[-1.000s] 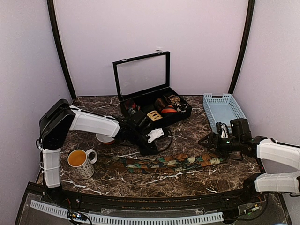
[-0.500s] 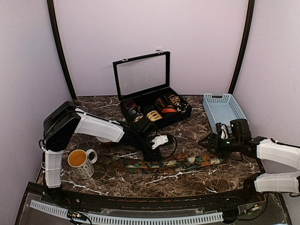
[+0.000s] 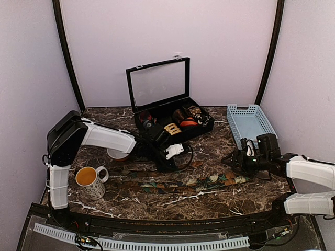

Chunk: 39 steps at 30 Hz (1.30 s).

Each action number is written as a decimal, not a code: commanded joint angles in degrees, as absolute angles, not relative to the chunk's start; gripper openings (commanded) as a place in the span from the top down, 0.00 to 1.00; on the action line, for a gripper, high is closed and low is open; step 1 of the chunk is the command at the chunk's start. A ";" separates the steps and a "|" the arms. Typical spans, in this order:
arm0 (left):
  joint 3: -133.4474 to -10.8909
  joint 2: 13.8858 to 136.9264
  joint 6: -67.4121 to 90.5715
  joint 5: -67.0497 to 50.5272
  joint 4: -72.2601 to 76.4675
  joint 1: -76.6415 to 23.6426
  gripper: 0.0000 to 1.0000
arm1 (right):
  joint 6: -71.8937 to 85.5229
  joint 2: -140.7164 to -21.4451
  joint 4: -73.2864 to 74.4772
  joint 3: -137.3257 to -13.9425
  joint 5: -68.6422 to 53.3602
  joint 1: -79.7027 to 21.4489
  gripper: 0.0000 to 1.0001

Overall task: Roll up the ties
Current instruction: Pick up the tie from the center of the board.

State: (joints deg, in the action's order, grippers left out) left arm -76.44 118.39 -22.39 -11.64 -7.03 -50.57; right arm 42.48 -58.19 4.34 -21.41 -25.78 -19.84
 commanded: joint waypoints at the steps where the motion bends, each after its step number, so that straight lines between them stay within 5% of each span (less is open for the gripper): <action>1: -74.44 114.18 -21.63 -17.10 -4.57 -51.85 0.64 | 41.84 -57.94 3.54 -21.14 -26.25 -19.54 0.16; 10: -73.40 117.32 -15.57 -18.75 2.69 -51.86 0.52 | 41.84 -59.09 2.60 -21.08 -26.62 -19.52 0.16; 21: -73.32 121.97 -13.49 -18.42 6.23 -51.78 0.58 | 43.14 -62.79 -2.13 -20.09 -30.43 -20.28 0.30; 28: -71.02 120.11 -15.68 -16.56 1.96 -51.59 0.93 | 45.00 -67.46 -7.22 -19.37 -30.09 -26.73 0.50; 33: -68.05 112.83 -17.76 -16.09 1.04 -51.58 0.99 | 46.11 -73.26 -11.35 -18.66 -29.14 -29.87 0.68; 39: -62.48 102.72 -20.81 -18.46 -0.70 -53.49 1.00 | 46.92 -78.27 -14.89 -18.72 -28.31 -32.64 0.74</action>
State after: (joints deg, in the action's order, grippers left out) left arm -65.56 111.48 -17.87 -16.91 2.35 -52.05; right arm 46.24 -76.55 -9.93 -19.31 -29.26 -31.27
